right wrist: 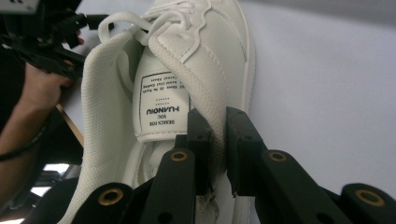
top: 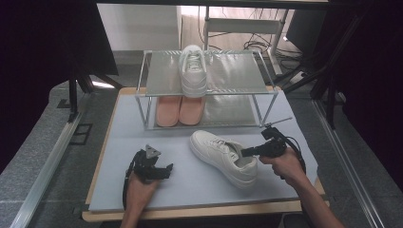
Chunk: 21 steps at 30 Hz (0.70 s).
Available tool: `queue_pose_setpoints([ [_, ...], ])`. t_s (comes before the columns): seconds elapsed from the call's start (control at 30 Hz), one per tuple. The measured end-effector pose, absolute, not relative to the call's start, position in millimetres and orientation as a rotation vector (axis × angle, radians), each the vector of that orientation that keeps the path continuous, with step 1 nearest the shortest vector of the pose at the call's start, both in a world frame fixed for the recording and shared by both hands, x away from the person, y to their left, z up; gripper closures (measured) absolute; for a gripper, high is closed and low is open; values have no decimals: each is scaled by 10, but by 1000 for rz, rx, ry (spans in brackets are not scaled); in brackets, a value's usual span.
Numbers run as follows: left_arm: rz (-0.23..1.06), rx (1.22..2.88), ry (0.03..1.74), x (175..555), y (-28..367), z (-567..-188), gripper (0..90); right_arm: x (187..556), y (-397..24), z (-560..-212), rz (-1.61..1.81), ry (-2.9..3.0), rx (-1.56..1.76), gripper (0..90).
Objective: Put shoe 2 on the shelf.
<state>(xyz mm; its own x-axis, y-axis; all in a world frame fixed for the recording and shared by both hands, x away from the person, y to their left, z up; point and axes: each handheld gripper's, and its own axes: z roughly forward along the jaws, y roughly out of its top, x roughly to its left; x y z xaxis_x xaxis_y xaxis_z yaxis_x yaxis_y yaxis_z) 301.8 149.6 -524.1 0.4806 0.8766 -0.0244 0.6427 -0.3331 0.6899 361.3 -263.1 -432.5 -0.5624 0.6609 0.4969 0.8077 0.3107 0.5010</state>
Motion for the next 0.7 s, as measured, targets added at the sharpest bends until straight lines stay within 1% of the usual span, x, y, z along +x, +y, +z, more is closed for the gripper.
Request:
queue_pose_setpoints([
  [0.3,471,2088,1250,3018,1496,-5240,124,3624,-2755,-4258,-1174,-2262,-1348,813],
  [0.7,472,2091,1247,3020,1498,-5240,124,3610,-2944,-4031,-1255,-2183,-1369,809],
])
